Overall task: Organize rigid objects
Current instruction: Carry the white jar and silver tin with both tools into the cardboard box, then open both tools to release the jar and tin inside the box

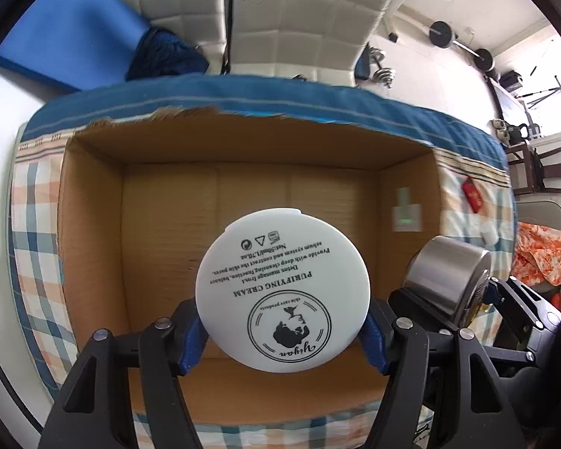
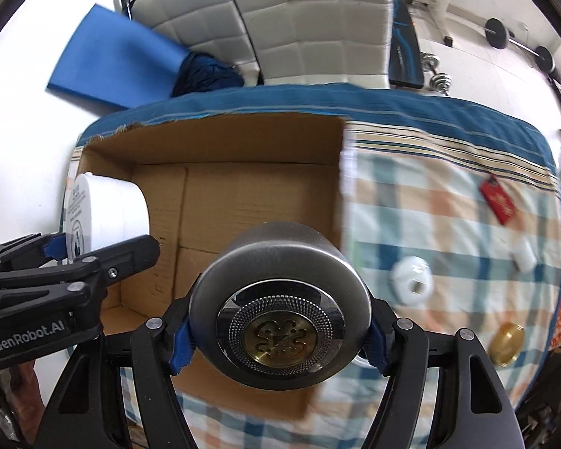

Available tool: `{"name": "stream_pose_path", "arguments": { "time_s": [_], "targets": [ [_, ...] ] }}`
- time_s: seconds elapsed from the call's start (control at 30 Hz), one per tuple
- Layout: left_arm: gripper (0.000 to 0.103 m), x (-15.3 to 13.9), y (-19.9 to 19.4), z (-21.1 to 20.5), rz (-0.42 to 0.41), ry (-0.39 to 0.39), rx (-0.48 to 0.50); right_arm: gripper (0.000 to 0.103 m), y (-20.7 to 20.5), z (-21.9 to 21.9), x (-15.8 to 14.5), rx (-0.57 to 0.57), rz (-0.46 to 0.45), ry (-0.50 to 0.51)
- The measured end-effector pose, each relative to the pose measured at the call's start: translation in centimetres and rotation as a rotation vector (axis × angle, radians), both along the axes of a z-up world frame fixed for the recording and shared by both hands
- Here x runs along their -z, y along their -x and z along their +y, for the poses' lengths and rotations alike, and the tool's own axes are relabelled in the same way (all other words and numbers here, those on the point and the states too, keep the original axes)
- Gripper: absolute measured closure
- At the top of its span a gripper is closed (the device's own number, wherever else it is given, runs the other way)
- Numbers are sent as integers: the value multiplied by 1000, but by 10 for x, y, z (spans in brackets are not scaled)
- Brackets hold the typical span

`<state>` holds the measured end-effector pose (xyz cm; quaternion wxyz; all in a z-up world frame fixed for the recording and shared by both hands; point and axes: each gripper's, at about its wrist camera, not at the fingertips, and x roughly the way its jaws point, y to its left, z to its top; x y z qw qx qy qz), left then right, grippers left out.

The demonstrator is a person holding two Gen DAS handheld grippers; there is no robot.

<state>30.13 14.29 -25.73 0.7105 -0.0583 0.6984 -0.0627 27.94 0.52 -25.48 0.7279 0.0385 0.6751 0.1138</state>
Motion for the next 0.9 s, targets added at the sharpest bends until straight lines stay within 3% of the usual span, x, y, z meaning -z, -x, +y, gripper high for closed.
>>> {"name": "stream_pose_path", "arguments": {
  "time_s": [0.17, 0.4, 0.67, 0.9],
  "targets": [
    [38, 48, -13, 30, 99, 31, -27, 30, -11, 38, 34, -30, 24, 20],
    [40, 96, -34, 39, 177, 112, -31, 30, -32, 54, 85, -31, 76, 65],
    [38, 110, -49, 23, 188, 128, 22, 30, -47, 57, 110, -26, 93, 128],
    [40, 112, -51, 29, 201, 161, -20, 29, -49, 56, 117, -23, 101, 98]
  ]
}}
